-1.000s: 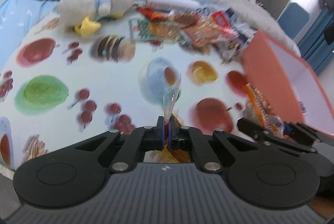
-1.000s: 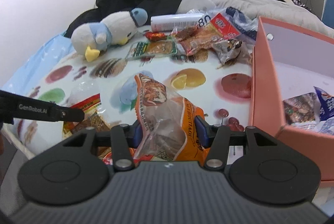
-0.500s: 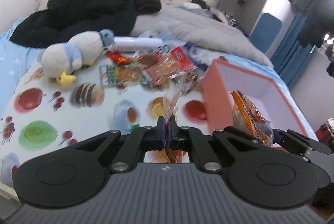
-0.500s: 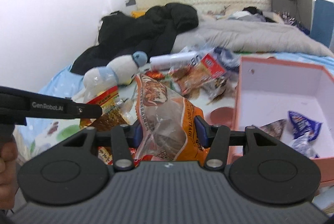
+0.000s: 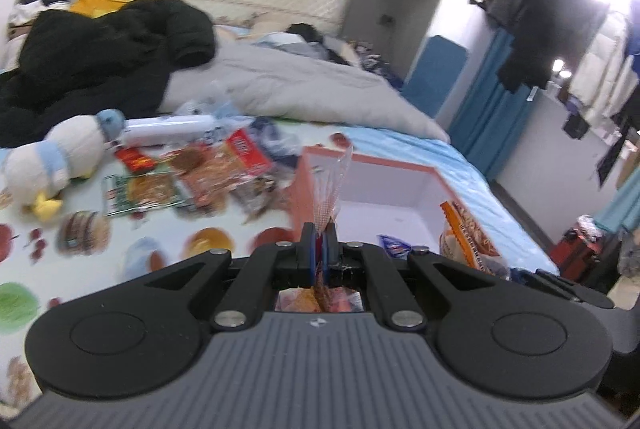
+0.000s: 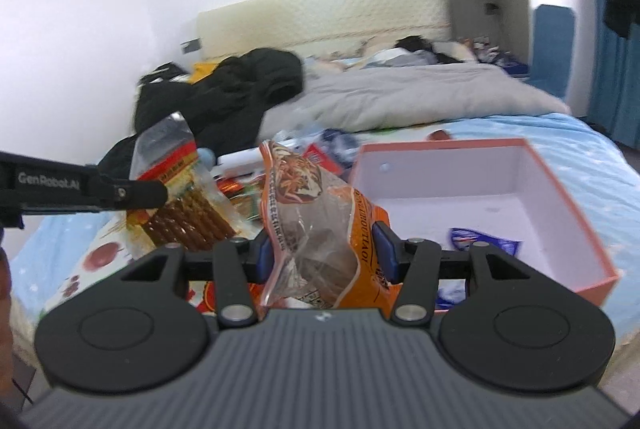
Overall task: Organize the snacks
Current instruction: 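Carry the strip pack with left tool while right tool carries orange bag toward pink box, then lower both held packs into the pink box and open both tools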
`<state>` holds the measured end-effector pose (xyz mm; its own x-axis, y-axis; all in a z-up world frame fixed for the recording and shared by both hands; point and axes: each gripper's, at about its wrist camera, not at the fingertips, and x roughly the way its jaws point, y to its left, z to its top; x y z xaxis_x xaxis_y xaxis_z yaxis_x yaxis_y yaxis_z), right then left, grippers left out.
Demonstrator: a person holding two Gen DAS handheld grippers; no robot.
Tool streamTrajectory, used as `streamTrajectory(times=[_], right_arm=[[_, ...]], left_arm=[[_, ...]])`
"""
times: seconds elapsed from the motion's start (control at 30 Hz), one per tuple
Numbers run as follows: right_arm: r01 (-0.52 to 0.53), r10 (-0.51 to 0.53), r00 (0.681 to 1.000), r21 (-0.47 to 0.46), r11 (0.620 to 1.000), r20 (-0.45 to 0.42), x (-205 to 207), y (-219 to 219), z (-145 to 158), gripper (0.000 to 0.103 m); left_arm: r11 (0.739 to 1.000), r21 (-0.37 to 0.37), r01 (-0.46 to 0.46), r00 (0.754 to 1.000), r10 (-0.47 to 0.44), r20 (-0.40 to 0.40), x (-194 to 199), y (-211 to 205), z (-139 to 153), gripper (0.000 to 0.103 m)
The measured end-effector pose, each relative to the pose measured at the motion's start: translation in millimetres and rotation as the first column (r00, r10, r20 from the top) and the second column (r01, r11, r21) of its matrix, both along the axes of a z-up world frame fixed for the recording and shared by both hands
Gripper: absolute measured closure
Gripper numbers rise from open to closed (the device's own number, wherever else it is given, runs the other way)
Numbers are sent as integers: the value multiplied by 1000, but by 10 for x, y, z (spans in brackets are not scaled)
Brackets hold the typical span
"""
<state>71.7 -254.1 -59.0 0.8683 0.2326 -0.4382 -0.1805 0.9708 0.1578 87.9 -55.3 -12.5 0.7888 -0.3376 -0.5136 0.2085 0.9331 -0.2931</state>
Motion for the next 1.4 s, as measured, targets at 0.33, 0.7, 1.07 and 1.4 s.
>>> streamTrajectory(times=[0.33, 0.7, 1.07, 1.4], right_arm=[[123, -122, 992, -12, 992, 39, 47, -575, 88, 50], [162, -162, 987, -9, 987, -23, 456, -1014, -100, 50], [129, -130, 984, -15, 992, -124, 997, -1182, -480, 50], [125, -126, 978, -15, 992, -164, 1171, -1202, -609, 32]], left_arm=[[995, -10, 102, 994, -101, 48, 243, -631, 197, 100], [992, 6, 127, 990, -127, -56, 978, -1130, -160, 100], [986, 120, 118, 978, -95, -186, 1558, -1391, -584, 99], [984, 142, 107, 972, -74, -224, 1657, -1456, -751, 73]])
